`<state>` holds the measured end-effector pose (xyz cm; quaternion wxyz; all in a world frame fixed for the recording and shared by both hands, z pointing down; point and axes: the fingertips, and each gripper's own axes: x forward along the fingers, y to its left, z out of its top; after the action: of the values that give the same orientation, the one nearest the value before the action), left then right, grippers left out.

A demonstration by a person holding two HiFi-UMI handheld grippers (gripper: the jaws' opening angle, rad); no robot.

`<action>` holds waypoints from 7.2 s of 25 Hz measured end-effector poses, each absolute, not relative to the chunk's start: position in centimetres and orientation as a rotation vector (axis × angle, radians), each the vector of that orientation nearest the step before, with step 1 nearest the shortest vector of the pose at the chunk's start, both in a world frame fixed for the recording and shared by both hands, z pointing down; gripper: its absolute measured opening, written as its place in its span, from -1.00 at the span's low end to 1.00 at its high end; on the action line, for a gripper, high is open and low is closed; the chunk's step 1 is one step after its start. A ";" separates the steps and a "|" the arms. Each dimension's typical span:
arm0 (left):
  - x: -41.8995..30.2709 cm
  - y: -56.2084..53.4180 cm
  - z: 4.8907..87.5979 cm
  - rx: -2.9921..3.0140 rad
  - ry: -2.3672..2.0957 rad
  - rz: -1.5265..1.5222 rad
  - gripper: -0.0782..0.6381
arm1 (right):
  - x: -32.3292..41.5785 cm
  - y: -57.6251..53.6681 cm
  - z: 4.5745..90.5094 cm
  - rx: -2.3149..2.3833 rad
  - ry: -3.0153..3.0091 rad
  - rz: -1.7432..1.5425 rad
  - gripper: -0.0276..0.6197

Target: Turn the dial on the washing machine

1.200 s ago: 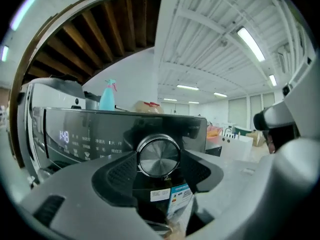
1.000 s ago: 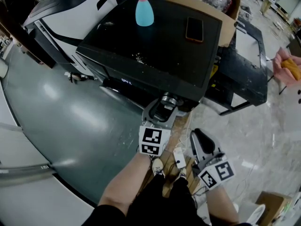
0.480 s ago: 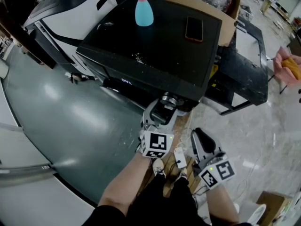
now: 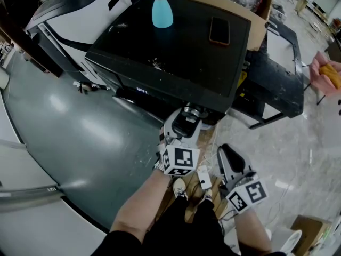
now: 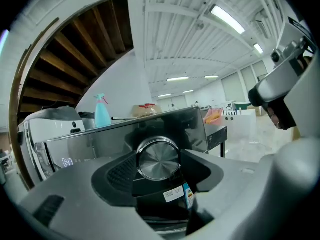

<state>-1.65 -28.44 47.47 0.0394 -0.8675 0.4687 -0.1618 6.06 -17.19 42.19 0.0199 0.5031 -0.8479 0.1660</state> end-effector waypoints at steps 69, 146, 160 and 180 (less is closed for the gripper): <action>-2.2 -27.8 47.9 -2.600 1.364 -0.565 -0.04 | 4.3 -17.4 42.9 1.557 -2.629 0.544 -0.77; -1.7 -27.5 47.4 -2.553 1.361 -0.563 -0.04 | 6.4 -16.3 43.9 1.605 -2.621 0.637 -0.79; -2.5 -28.4 47.9 -2.990 1.542 -0.237 -0.04 | 5.9 -16.9 44.3 1.609 -2.615 0.649 -0.79; -5.0 -24.8 46.9 -2.872 1.556 -0.282 -0.04 | 4.6 -16.0 43.2 1.573 -2.642 0.583 -0.78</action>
<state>-4.99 -24.82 46.93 -0.0686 -0.8739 0.4736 -0.0859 4.65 -16.05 43.22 0.0059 0.5027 -0.8441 0.1863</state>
